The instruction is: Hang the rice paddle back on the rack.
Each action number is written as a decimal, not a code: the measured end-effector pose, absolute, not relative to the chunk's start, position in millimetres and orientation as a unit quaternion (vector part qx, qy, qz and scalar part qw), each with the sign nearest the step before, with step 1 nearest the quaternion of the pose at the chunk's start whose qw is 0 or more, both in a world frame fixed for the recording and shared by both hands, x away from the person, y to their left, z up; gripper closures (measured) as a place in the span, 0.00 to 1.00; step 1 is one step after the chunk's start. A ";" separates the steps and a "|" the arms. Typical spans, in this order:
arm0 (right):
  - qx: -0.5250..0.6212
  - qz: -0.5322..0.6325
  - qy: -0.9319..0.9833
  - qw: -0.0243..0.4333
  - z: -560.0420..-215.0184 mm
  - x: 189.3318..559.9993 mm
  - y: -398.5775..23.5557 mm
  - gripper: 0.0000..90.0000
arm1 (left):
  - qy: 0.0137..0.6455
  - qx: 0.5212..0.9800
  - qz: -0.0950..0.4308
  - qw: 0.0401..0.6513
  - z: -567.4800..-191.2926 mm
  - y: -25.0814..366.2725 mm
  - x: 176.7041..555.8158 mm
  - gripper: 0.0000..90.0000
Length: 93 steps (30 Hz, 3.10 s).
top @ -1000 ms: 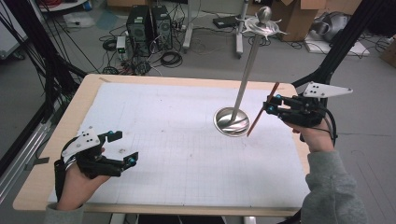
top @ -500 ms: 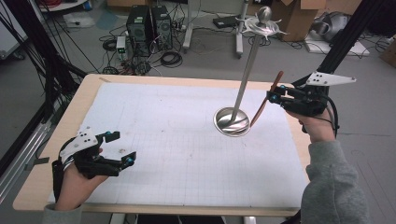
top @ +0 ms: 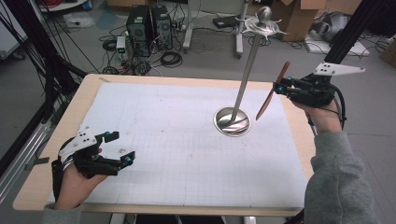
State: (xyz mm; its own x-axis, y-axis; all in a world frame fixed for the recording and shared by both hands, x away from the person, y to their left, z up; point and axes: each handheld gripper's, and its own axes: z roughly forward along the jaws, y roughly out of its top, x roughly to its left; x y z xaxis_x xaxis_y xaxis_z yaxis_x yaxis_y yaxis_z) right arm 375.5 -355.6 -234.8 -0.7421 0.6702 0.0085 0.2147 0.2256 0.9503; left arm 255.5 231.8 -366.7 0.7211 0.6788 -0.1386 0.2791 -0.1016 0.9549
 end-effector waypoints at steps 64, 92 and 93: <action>0.293 0.574 0.727 0.235 -179.0 411.0 -345.2 0.72 | 0.351 0.708 0.182 0.585 -368.3 255.0 252.0 0.03; 0.296 0.571 0.731 0.229 -186.3 417.9 -335.9 0.72 | 0.360 0.706 0.187 0.581 -368.8 259.9 251.8 0.03; 0.296 0.573 0.729 0.229 -187.3 418.2 -336.3 0.72 | 0.360 0.705 0.187 0.581 -368.9 259.9 251.8 0.03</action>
State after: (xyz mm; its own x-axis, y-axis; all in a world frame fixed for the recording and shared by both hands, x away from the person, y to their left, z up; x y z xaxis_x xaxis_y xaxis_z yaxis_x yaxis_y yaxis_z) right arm 418.2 -336.3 -187.3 -0.7207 0.6932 0.0059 0.1689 0.1674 0.9713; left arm 251.8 259.9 -368.9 0.6703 0.7256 -0.1553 0.2911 -0.0646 0.9545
